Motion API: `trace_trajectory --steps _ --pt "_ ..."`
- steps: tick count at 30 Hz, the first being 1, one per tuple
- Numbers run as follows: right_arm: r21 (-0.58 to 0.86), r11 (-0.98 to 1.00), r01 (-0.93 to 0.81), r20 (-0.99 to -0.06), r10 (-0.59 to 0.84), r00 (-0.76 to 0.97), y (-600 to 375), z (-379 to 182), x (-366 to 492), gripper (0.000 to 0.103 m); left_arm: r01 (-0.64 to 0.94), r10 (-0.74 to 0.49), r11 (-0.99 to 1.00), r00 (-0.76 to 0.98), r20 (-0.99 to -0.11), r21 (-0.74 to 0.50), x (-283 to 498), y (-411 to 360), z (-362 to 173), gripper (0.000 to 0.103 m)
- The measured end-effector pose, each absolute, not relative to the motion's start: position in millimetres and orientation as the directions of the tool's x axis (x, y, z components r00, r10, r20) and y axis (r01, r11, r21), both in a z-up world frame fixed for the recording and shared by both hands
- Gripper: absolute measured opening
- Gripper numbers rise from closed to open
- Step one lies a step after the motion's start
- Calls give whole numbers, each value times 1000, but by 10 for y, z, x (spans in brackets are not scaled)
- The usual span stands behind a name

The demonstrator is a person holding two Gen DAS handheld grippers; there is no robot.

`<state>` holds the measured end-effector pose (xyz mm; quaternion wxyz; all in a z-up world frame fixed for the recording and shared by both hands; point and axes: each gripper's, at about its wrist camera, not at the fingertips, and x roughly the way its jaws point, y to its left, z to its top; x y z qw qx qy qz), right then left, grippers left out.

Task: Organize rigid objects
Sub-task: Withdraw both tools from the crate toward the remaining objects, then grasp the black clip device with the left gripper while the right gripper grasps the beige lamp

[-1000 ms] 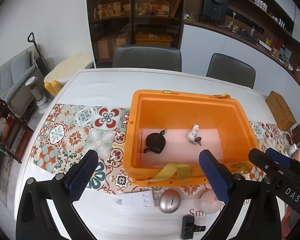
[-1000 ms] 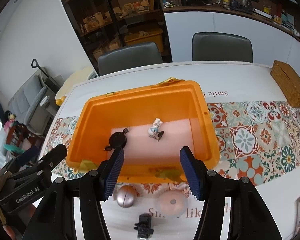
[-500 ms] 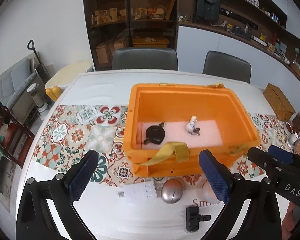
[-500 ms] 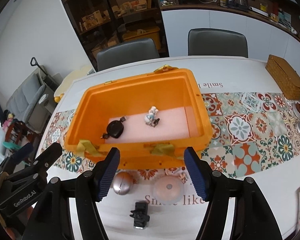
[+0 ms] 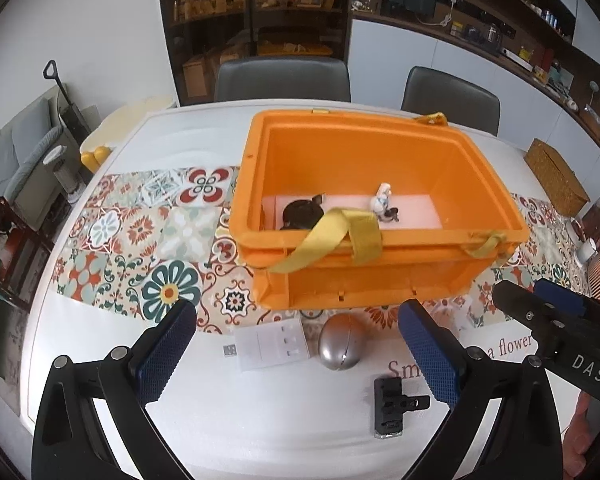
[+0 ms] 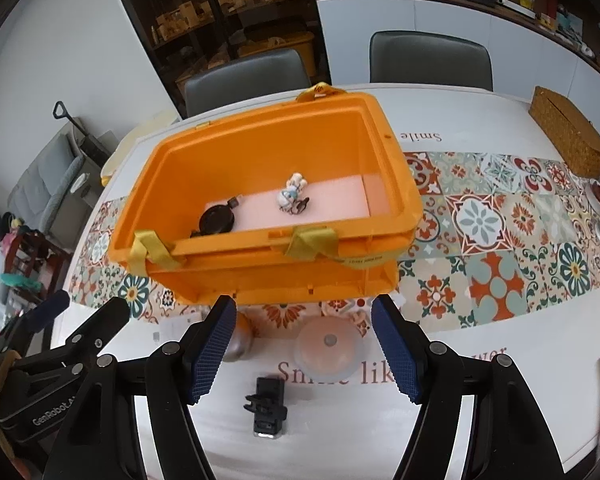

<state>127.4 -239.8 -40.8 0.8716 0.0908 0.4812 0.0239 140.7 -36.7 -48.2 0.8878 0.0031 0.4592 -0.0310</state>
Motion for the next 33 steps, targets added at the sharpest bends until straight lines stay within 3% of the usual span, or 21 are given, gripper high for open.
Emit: trace_trajectory --steps 33 --pt "144 985 91 -937 106 333 -2366 -1438 1384 70 88 -55 996 360 -931 -25 1535 -538 -1472 102"
